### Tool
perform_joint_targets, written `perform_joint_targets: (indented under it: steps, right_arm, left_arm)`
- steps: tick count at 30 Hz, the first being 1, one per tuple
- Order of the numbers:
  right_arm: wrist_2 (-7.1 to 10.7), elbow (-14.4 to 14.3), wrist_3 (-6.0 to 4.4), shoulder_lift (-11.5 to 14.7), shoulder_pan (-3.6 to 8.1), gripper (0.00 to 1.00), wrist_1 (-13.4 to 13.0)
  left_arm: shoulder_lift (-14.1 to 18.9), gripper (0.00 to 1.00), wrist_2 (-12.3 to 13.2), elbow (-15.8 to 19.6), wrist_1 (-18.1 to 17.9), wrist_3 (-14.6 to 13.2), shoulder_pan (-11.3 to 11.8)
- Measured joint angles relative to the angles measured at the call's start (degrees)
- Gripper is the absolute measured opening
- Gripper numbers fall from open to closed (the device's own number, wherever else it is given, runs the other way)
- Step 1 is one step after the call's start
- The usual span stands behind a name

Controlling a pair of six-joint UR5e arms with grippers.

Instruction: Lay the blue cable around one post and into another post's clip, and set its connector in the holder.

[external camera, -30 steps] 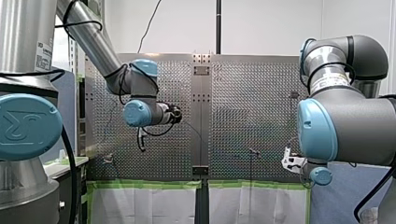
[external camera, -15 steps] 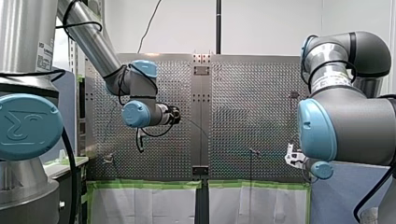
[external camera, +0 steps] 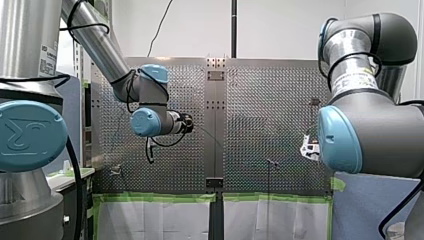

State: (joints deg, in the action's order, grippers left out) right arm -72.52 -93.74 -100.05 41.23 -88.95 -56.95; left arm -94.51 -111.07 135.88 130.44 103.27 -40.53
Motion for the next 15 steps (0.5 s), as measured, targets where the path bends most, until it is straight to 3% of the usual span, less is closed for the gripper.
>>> perform_joint_targets:
  steps: [7,15]
  right_arm:
    - [-0.08,0.16,-0.07,3.35,-0.97,0.00,2.59]
    - [-0.15,0.17,-0.16,7.01,-2.34,0.00,3.48]
  left_arm:
    - [0.00,1.00,0.19,0.07,0.00,0.01,0.00]
    - [0.00,1.00,0.21,0.22,0.00,0.07,-0.01]
